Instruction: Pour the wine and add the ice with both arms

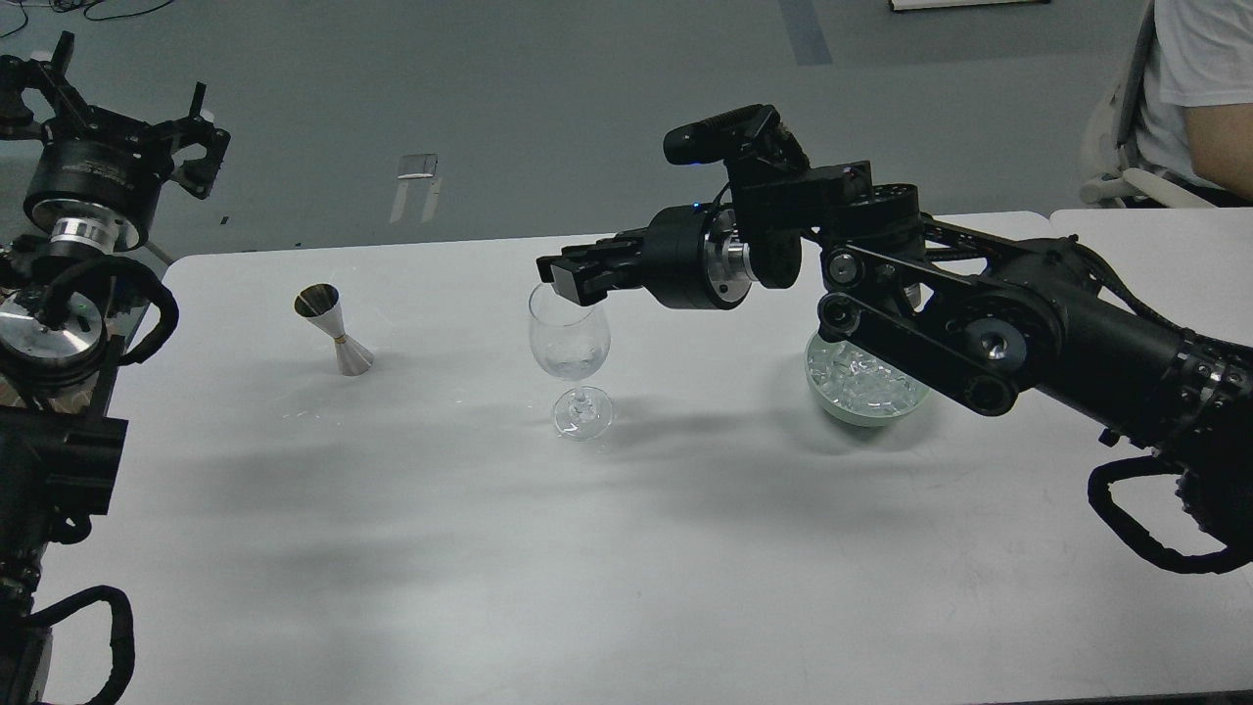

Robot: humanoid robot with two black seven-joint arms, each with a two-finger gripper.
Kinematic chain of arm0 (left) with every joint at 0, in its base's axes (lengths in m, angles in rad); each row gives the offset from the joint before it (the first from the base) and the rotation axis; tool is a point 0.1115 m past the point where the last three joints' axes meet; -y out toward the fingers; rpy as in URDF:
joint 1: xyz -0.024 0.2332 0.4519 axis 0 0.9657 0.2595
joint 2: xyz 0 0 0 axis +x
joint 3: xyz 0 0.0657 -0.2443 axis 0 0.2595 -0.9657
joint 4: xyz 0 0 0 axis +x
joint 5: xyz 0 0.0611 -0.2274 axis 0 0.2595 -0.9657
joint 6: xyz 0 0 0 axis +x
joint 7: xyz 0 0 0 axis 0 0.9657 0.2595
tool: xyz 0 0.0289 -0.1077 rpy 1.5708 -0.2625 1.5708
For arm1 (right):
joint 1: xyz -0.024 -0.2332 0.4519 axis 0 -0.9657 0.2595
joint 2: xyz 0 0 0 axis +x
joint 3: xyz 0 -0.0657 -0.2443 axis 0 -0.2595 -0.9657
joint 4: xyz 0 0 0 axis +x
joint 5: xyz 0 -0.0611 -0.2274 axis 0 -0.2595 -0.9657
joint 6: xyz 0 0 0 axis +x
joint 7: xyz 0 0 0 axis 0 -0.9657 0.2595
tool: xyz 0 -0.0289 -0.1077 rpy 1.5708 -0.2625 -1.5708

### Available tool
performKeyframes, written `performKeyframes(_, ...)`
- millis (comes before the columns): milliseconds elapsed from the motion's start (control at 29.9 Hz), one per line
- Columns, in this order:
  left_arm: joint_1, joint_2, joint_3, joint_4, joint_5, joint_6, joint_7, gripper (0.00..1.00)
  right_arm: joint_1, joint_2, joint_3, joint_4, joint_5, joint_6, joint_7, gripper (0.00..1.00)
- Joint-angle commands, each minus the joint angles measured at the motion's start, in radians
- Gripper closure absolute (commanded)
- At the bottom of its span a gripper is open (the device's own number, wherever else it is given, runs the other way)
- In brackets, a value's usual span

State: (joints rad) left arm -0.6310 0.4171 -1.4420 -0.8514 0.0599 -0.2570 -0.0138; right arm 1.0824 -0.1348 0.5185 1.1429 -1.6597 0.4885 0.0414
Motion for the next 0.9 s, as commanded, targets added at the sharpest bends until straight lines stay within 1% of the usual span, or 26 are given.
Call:
performKeyframes(0,-0.001,0.0,0.0,0.0,0.0,-0.001,0.0,0.02,0.001,0.0,0.002,0.0,0.0,0.0,0.0,0.67)
performKeyframes(200,-0.001,0.0,0.0,0.0,0.0,-0.001,0.0,0.02,0.001,0.0,0.002,0.001,0.002,0.0,0.0,0.67)
performKeyframes(267,-0.001,0.0,0.0,0.0,0.0,-0.001,0.0,0.02,0.001,0.0,0.008,0.0,0.002,0.0,0.0,0.59)
performKeyframes(301,-0.001,0.002,0.0,0.0,0.0,0.001,0.0,0.02,0.001,0.0,0.02,-0.002,0.0,0.0,-0.002,0.43)
performKeyframes(334,-0.001,0.003,0.0,0.0,0.0,0.002,0.0,0.02,0.001,0.0,0.046,-0.003,0.005,-0.016,-0.002,0.21)
performKeyframes(367,-0.001,0.003,0.0,0.0,0.0,0.002,0.0,0.02,0.001,0.0,0.064,-0.005,0.008,-0.025,-0.003,0.02)
performKeyframes(401,-0.001,0.003,0.003,0.0,0.001,0.004,0.0,0.02,-0.001,-0.002,0.083,-0.009,0.009,-0.027,-0.003,0.0)
performKeyframes(601,-0.001,0.003,0.02,0.002,0.006,-0.007,0.005,0.02,-0.019,0.006,0.273,-0.086,0.021,-0.083,-0.003,0.0)
performKeyframes(802,-0.003,-0.001,0.025,0.023,0.029,-0.014,0.018,0.02,-0.058,0.023,0.452,-0.091,0.026,-0.182,-0.002,0.0)
performKeyframes(835,-0.002,-0.001,0.025,0.023,0.029,-0.014,0.018,0.02,-0.058,0.023,0.453,-0.091,0.026,-0.182,-0.002,0.0)
performKeyframes(869,-0.002,-0.006,0.029,0.023,0.037,-0.014,0.02,0.02,-0.062,0.023,0.494,-0.091,0.047,-0.192,-0.002,0.0)
